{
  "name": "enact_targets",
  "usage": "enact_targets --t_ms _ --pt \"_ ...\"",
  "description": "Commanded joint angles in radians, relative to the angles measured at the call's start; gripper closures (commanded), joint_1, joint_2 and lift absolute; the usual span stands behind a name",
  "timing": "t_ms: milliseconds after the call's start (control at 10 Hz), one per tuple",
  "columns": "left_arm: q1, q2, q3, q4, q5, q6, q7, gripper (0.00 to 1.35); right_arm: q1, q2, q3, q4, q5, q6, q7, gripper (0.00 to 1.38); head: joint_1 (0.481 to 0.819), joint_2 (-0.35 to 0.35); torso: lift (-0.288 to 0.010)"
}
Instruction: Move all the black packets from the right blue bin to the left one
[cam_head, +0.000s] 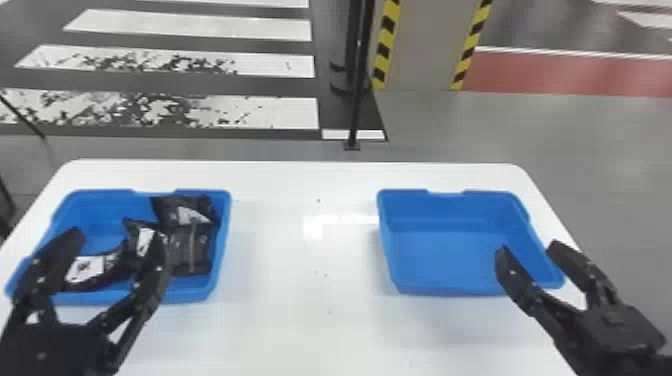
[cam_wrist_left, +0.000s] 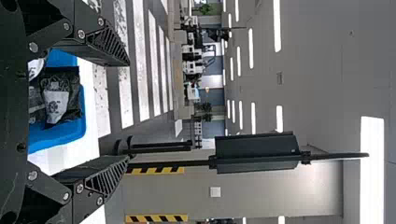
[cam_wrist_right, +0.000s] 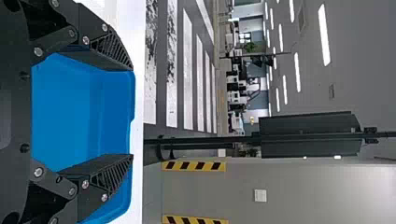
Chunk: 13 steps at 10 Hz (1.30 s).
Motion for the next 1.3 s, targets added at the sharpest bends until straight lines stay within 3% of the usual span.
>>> enact_targets --t_ms 0,1200 --pt "0.003 0.002 -0.005 -0.003 0.028 0.000 0.000 0.36 -0.006 -0.004 0.011 0.012 0.000 -0.015 0.000 0.41 0.695 -0.093 -0.140" --pt "0.010 0.005 -0.003 -0.005 0.040 -0.044 0.002 0.37 -0.011 -0.007 0.017 -0.005 0.006 -0.022 0.002 0.41 0.695 -0.079 -0.140"
